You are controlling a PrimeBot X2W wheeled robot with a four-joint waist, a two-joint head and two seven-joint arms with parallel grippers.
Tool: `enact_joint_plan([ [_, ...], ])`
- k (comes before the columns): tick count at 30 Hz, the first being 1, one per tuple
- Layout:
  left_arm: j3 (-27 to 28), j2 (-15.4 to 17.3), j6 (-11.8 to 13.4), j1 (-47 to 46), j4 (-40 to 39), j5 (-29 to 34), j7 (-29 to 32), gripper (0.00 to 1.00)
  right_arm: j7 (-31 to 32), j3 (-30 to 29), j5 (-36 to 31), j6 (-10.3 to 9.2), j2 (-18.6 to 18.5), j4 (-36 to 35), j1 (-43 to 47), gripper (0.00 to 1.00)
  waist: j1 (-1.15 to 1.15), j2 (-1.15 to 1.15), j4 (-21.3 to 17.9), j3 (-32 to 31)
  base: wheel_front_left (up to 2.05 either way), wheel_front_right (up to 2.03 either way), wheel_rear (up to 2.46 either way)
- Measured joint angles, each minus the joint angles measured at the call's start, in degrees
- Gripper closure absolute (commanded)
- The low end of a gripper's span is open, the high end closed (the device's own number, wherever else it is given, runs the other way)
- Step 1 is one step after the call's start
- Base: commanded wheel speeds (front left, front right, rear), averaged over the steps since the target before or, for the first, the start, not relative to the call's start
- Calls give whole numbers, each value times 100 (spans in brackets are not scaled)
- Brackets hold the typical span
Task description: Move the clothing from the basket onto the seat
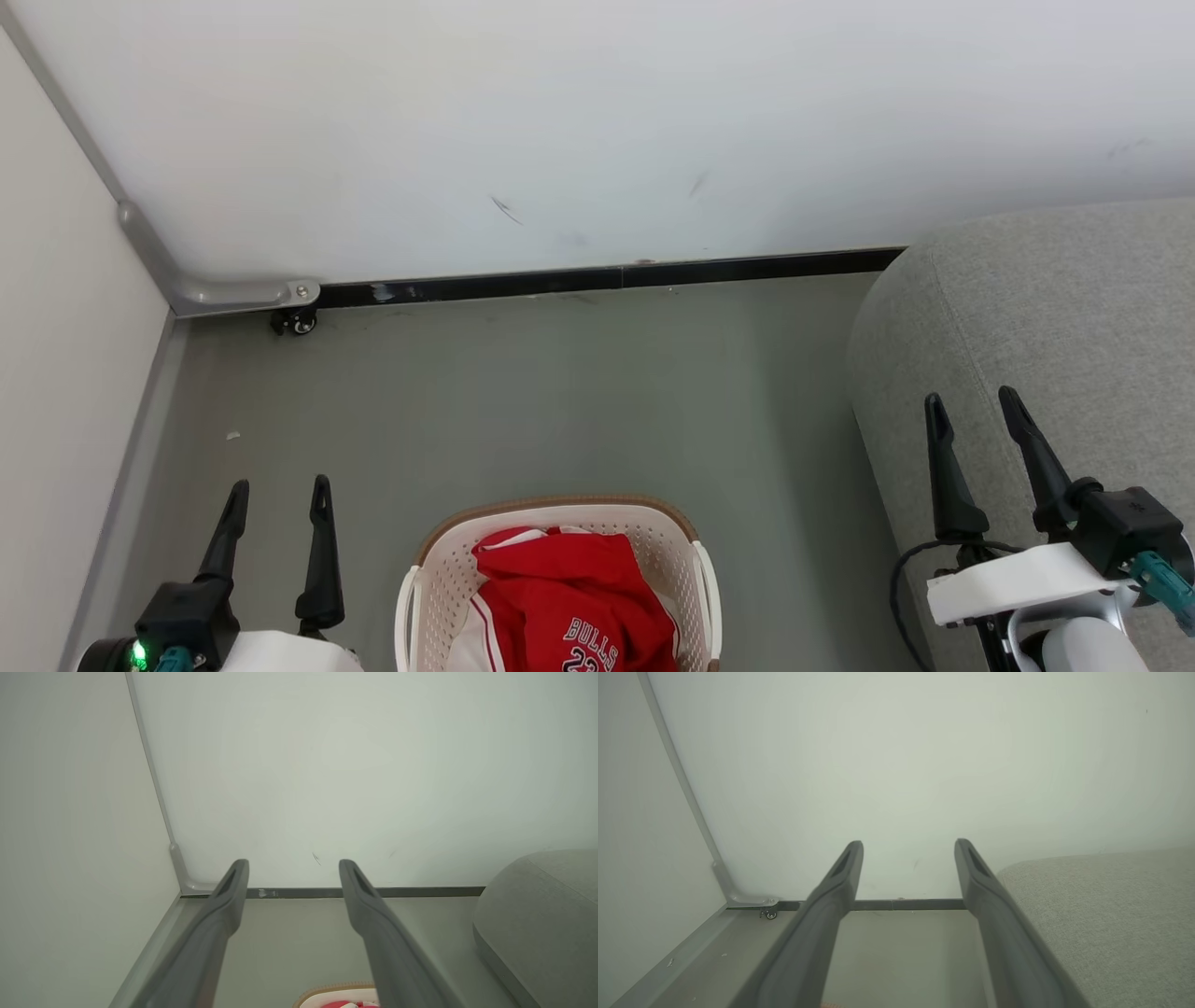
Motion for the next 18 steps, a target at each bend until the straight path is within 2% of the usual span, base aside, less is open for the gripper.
enact_joint_plan([
  [18, 48, 8, -75, 350, -86, 1, 0, 0, 35, -34, -4, 0, 21, -167, 244, 0, 0, 0, 25, -187, 0, 0, 0],
])
